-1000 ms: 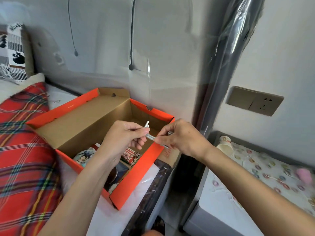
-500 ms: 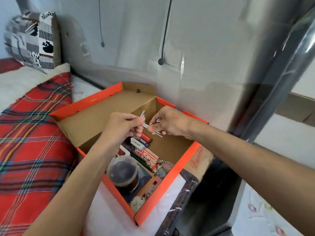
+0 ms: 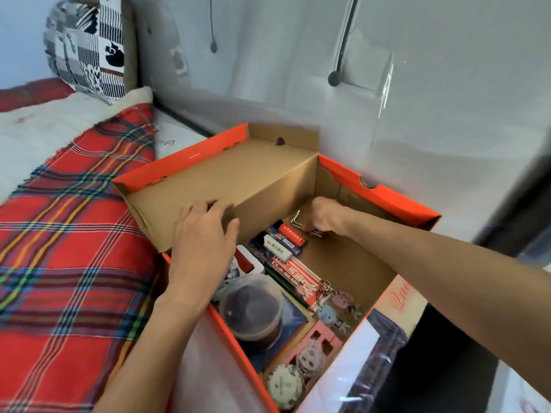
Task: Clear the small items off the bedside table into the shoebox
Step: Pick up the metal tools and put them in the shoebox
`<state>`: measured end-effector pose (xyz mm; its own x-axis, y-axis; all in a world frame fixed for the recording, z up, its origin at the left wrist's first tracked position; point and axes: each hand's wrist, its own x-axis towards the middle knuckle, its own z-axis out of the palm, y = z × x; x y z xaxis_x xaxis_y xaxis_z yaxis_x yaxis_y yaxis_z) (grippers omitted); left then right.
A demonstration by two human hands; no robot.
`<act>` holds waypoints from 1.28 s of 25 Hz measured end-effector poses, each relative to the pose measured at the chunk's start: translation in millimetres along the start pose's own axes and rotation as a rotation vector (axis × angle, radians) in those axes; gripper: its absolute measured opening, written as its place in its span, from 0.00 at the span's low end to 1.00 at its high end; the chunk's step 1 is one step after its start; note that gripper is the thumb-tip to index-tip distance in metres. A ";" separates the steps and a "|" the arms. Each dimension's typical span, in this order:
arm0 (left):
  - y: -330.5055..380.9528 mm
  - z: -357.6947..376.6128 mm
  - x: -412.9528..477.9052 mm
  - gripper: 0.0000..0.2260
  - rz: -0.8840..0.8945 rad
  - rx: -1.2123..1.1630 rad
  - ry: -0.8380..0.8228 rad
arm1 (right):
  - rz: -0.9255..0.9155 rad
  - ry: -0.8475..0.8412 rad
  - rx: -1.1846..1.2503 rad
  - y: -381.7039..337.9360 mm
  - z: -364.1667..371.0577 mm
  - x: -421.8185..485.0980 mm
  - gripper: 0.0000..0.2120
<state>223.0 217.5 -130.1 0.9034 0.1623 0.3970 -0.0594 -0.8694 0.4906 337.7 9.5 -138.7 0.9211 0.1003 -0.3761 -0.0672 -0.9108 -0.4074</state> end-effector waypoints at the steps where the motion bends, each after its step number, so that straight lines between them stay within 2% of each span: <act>1: -1.0 0.5 0.5 0.14 -0.003 -0.009 0.007 | 0.023 0.022 -0.036 -3.1 2.7 2.8 0.15; 3: -3.9 1.6 1.6 0.14 -0.016 -0.019 0.016 | 0.061 0.119 -0.130 -6.4 8.3 5.9 0.16; 7: -2.6 1.9 1.5 0.15 -0.025 0.002 0.009 | 0.099 0.213 -0.133 -9.4 13.0 5.9 0.20; 12: -3.5 2.4 0.6 0.15 -0.029 0.007 0.015 | 0.095 0.212 -0.134 -7.1 10.4 3.9 0.23; 23: -5.6 4.1 0.7 0.16 -0.033 0.005 0.020 | 0.057 0.247 -0.145 -13.8 12.6 7.7 0.14; 32: -6.2 4.9 1.3 0.16 -0.049 0.019 0.011 | 0.038 0.177 -0.041 -16.9 14.0 12.4 0.13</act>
<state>226.6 220.8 -136.4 0.9003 0.2100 0.3813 -0.0067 -0.8692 0.4945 344.9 31.8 -148.2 0.9715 -0.0030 -0.2371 -0.0908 -0.9284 -0.3604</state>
